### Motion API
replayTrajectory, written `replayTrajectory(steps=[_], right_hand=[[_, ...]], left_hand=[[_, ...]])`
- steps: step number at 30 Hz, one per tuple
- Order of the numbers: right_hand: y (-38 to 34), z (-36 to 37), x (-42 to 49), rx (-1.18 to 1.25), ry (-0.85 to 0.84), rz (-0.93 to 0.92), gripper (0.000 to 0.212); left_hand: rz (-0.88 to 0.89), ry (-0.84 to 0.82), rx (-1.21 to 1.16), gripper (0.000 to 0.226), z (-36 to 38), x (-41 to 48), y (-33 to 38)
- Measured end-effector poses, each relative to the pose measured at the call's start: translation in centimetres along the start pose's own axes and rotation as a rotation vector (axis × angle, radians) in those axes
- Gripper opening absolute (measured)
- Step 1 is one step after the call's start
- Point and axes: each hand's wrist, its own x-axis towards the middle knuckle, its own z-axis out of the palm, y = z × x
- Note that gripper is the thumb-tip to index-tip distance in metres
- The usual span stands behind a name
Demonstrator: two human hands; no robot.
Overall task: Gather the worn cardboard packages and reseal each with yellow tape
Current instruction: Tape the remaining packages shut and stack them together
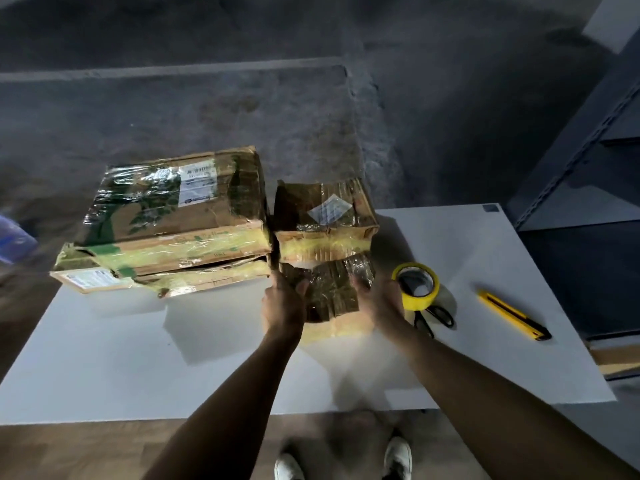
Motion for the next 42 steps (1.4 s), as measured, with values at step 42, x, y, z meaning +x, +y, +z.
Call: replayTrajectory(steps=[42], right_hand=[[-8.5, -12.6, 0.6, 0.120, 0.412, -0.274, 0.057]], left_hand=[[0.416, 0.054, -0.249, 0.049, -12.0, 5.0, 10.0]])
